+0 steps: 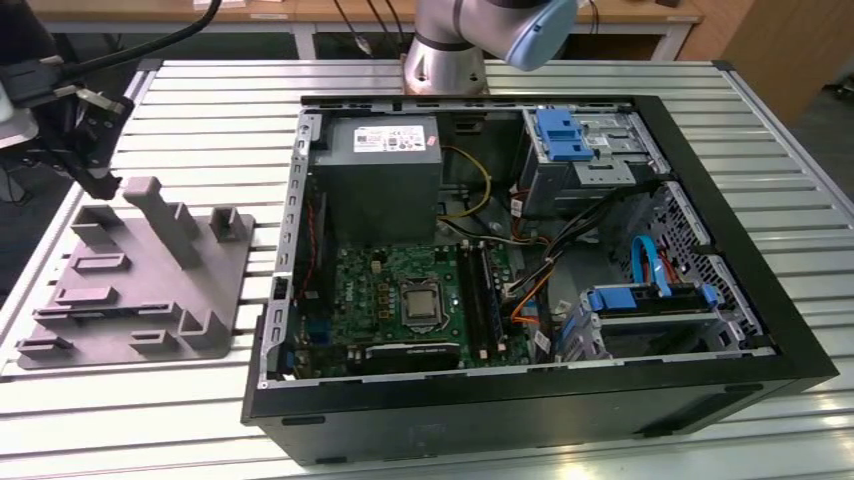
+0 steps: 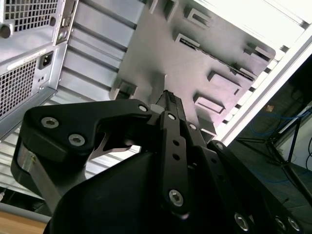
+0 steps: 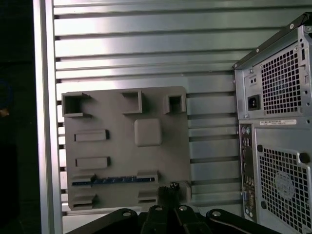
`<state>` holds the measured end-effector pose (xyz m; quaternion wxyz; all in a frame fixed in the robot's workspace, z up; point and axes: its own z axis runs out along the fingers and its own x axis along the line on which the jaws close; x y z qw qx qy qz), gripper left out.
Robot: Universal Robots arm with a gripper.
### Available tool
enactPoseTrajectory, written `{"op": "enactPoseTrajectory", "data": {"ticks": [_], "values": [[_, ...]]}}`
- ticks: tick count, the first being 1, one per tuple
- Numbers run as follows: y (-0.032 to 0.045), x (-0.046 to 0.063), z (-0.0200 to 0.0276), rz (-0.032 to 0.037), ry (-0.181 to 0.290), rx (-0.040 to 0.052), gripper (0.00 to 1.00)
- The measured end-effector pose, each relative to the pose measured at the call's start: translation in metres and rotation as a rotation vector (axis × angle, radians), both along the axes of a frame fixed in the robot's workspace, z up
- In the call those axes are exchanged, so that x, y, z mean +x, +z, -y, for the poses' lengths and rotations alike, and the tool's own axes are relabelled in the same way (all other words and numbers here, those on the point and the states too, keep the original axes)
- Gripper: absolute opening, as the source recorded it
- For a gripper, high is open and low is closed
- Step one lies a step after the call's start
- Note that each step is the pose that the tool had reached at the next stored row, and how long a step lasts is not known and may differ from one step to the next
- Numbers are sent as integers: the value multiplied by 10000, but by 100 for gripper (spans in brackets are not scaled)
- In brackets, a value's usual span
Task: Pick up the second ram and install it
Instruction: 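Reach for the second ram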
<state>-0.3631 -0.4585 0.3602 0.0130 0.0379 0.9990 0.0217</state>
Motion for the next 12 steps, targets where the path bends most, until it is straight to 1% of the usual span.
{"op": "enactPoseTrajectory", "data": {"ticks": [5,12], "values": [[-52,-104,17,0,0,0,10],[-112,-198,37,1,1,1,10]]}}
